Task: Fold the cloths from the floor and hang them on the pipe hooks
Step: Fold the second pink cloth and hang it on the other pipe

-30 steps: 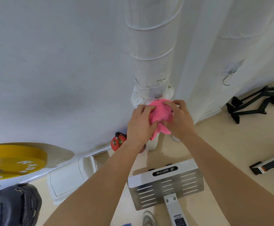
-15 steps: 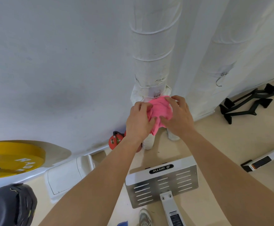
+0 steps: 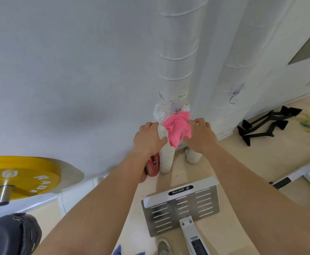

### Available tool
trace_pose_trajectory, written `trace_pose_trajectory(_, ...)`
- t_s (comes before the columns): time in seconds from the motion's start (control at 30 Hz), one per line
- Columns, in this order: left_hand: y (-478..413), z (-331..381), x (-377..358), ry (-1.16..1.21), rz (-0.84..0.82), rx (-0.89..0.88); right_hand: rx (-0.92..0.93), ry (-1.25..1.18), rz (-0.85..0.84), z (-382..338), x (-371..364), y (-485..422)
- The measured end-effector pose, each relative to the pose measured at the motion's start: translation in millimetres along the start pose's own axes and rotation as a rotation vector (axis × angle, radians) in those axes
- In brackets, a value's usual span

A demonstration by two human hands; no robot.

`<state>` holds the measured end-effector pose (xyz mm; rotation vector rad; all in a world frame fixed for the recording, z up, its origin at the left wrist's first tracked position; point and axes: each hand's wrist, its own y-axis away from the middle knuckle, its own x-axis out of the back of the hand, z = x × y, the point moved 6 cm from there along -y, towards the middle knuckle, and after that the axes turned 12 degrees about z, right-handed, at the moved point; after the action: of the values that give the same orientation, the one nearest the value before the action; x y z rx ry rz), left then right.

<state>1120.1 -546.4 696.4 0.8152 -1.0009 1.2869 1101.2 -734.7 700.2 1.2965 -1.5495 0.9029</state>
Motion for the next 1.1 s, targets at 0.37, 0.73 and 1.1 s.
trace_pose_trajectory(0.37,150,-49,90,-0.136,-0.049,-0.121,-0.014,0.123,-0.004,-88,31,170)
trace_pose_trajectory(0.73,373,-141,185,-0.138,-0.050,-0.241,0.013,0.166,0.021,-222,37,418)
trace_pose_trajectory(1.1,473,-207,200,-0.117,-0.064,-0.180,0.035,0.145,-0.038,-265,-1,512)
